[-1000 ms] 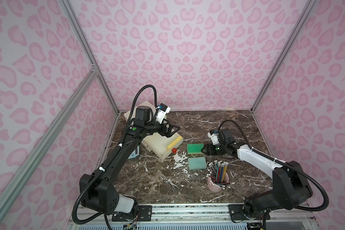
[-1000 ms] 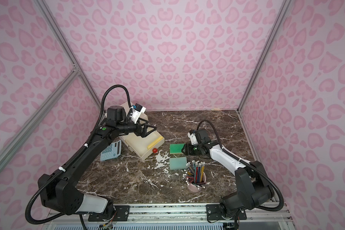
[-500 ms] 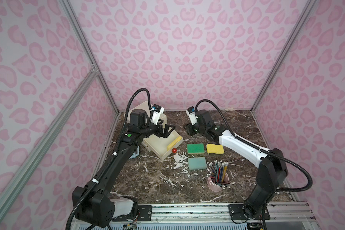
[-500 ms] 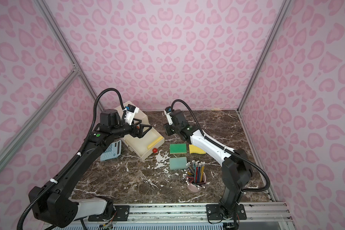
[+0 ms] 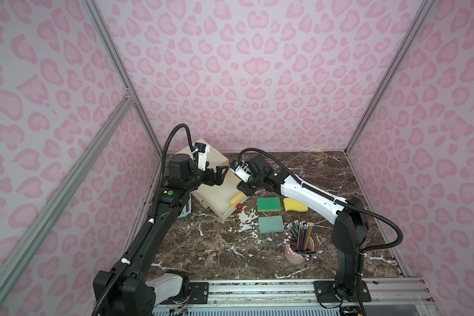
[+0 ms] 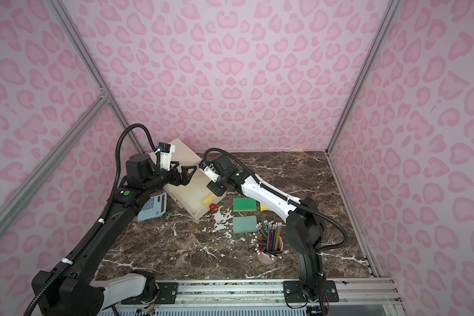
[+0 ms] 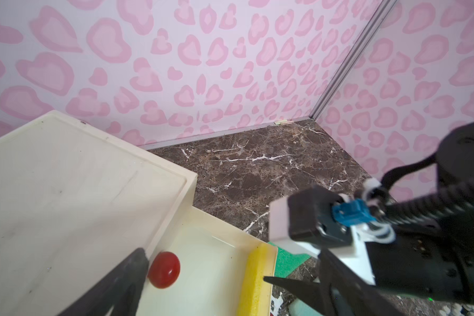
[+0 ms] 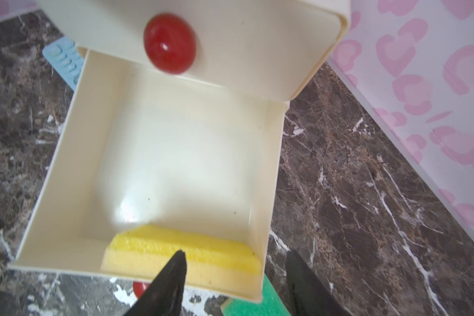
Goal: Take the sponge out of the drawer
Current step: Adjust the sponge in the drawer.
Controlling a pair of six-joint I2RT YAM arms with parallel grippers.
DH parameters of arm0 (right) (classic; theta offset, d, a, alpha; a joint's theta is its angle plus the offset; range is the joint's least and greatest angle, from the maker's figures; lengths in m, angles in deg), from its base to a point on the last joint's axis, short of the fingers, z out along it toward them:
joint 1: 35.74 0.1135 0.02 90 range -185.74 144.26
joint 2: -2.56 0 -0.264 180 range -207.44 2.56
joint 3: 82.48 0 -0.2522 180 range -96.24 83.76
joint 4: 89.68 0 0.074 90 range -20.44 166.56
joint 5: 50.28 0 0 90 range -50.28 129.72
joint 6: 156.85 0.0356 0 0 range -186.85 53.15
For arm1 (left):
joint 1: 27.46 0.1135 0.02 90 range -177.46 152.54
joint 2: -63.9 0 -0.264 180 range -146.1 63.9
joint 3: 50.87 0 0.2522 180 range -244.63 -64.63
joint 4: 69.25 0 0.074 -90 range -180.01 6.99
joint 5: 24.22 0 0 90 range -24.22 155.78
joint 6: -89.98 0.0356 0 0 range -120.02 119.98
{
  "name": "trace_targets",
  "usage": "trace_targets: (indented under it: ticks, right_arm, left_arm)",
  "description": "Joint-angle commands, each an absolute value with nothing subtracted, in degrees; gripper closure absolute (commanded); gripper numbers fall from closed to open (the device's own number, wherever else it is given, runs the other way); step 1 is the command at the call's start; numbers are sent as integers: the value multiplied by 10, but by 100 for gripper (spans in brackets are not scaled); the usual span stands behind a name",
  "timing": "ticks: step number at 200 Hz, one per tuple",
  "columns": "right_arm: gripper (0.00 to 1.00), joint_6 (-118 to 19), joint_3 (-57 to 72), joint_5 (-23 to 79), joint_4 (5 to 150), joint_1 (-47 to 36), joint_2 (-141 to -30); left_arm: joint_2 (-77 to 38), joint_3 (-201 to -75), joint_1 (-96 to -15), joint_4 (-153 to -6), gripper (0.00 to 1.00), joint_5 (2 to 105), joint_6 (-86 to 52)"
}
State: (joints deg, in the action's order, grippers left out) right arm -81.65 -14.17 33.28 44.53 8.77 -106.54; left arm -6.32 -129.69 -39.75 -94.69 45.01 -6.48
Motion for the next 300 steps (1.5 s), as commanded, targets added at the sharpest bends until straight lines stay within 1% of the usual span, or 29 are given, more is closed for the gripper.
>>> trace_targets:
  ticks: [1, 28, 56, 95, 134, 155, 172, 196, 222, 244, 261, 292, 300]
  right_arm:
    - [39, -865, -118, 302, 449, 89, -1050]
    - [39, -872, -127, 309, 442, 93, -1070]
    - [40, -873, -157, 337, 425, 99, -1108]
    - [42, -878, -181, 344, 429, 102, -1142]
    - [42, -889, -237, 344, 430, 114, -1198]
    - [45, -890, -270, 359, 436, 115, -1225]
    - [45, -887, -273, 378, 458, 115, -1222]
    - [45, -875, -230, 391, 525, 112, -1174]
    - [41, -849, -188, 369, 561, 105, -1122]
    - [39, -823, -203, 351, 515, 105, -1120]
    - [38, -800, -232, 298, 449, 100, -1133]
    - [38, -758, -225, 170, 419, 91, -1137]
    - [38, -747, -237, 158, 401, 91, -1144]
  left_arm:
    - [-68, -1297, -396, -916, 2, 440, -73]
    - [-71, -1298, -395, -916, 2, 435, -73]
    - [-64, -1298, -393, -922, 2, 451, -71]
    - [-50, -1293, -388, -924, 2, 465, -68]
    - [-46, -1289, -386, -923, 2, 470, -69]
    - [-46, -1288, -385, -921, 2, 470, -70]
    - [-46, -1287, -384, -919, 2, 470, -70]
    - [-47, -1286, -383, -918, 2, 469, -71]
    - [-50, -1288, -382, -917, 2, 465, -73]
    - [-53, -1289, -381, -918, 2, 464, -74]
    - [-52, -1288, -381, -918, 2, 467, -74]
    - [-43, -1285, -375, -919, 2, 487, -76]
    - [-38, -1284, -373, -921, 2, 497, -77]
